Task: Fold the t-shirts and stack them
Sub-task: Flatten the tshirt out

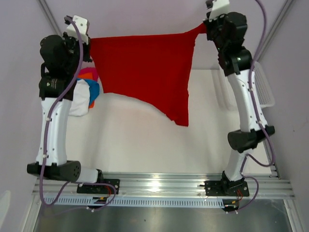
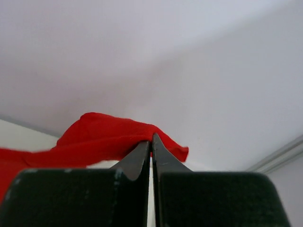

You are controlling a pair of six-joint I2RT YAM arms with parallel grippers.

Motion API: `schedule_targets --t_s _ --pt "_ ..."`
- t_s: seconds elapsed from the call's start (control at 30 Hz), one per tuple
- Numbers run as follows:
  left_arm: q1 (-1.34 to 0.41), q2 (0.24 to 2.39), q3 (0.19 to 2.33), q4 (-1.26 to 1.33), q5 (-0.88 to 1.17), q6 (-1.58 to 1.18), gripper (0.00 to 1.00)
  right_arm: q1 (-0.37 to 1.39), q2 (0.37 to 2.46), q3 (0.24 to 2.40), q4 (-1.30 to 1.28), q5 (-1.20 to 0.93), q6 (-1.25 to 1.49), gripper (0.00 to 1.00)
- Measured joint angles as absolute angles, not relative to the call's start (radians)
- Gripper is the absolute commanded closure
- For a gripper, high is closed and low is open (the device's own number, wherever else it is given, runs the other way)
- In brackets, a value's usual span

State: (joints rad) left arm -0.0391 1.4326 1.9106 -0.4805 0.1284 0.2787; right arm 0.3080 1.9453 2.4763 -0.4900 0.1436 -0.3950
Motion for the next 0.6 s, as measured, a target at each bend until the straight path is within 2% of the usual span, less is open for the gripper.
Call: schedule_targets --t_s 0.2,0.3,0.47,0.6 --pt "-0.120 1.201 1.689 -0.538 0.111 0.289 1.00 0.313 1.663 2.227 -0.493 0.101 -0.340 1.00" --pt "-0.120 1.087 1.606 -0.640 0.091 0.290 1.00 0.308 1.572 2.127 -0.577 0.067 -0.306 1.00" --pt "-0.121 0.860 1.634 -0.784 0.090 0.298 1.00 0.311 1.455 2.126 -0.702 0.005 -0.255 1.00" --pt "-0.122 0.687 1.787 -0.850 0.112 0.298 1.00 0.324 1.272 2.143 -0.746 -0.040 -0.221 1.00"
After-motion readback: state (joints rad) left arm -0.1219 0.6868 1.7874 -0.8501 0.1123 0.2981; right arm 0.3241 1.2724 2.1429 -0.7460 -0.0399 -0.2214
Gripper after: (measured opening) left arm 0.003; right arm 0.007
